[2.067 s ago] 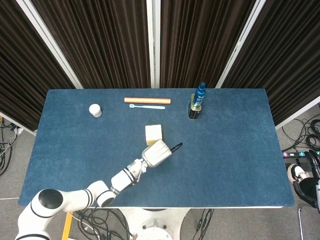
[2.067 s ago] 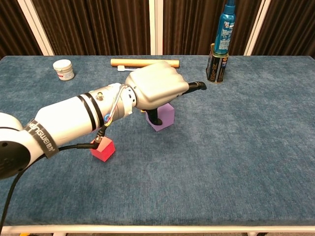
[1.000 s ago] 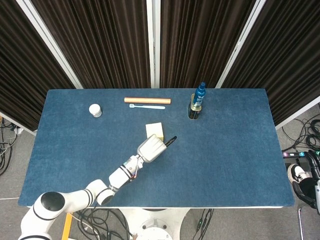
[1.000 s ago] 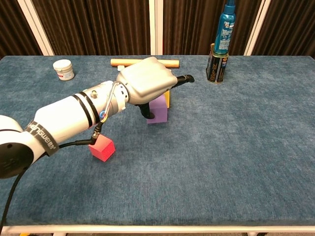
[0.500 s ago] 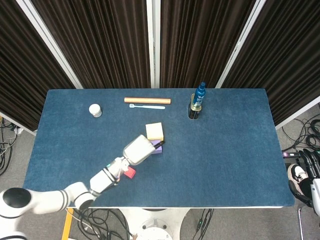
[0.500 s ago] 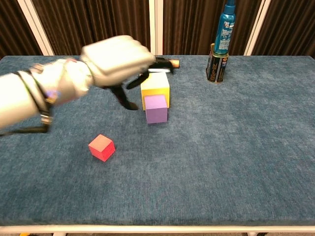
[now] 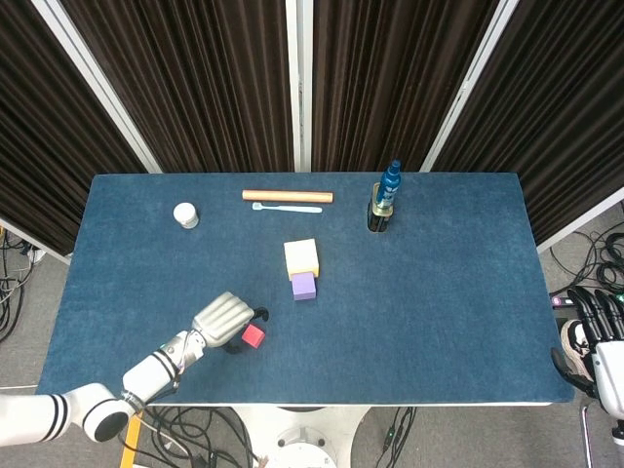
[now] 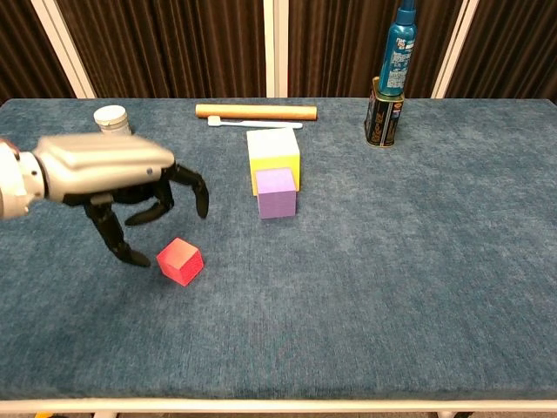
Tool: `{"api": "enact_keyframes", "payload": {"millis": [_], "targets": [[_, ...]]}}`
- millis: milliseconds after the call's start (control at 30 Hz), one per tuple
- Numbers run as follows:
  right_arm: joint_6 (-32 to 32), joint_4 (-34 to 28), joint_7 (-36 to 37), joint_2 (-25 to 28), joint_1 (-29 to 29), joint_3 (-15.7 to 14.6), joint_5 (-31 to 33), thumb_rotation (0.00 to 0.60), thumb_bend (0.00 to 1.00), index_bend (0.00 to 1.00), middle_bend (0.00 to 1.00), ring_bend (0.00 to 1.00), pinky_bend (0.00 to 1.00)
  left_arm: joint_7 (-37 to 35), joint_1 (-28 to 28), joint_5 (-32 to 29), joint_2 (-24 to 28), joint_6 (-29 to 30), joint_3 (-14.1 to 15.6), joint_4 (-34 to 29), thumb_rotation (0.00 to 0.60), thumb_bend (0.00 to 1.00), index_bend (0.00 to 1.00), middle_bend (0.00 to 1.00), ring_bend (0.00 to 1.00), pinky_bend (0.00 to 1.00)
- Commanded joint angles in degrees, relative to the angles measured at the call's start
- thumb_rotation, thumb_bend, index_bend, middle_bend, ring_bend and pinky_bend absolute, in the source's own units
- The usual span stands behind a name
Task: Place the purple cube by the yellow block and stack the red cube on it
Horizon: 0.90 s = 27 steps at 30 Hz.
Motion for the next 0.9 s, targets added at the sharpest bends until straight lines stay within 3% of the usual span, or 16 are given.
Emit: {"api": "enact_keyframes", "payload": {"millis": [33, 400, 900], "targets": [[-0.13, 0.14, 0.18, 0.02, 0.12, 0.03, 0.10, 0.600, 0.24, 0.00, 0.07, 0.00, 0.06, -0.33, 0.57, -1.81, -2.01, -0.69, -0.26, 1.52, 0.600, 0.17, 0.40, 0.90, 0.93, 0.96], [-0.40, 1.10, 1.17, -0.15, 0.26, 0.01, 0.78, 0.600, 0.24, 0.00, 0.07, 0.00, 0.06, 1.38, 1.67, -5.03, -7.43, -0.57, -1.00, 5.45, 0.600, 0.24, 0.47, 0.90, 0.94, 0.97], [-0.62, 0.91, 1.00, -0.03, 0.45, -0.13, 0.91, 0.600, 0.24, 0.00, 0.07, 0.00, 0.06, 1.77, 2.74, -5.75, -8.87, 0.23, -1.73, 7.19, 0.600, 0.32, 0.52, 0.91, 0.94, 0.97]]}}
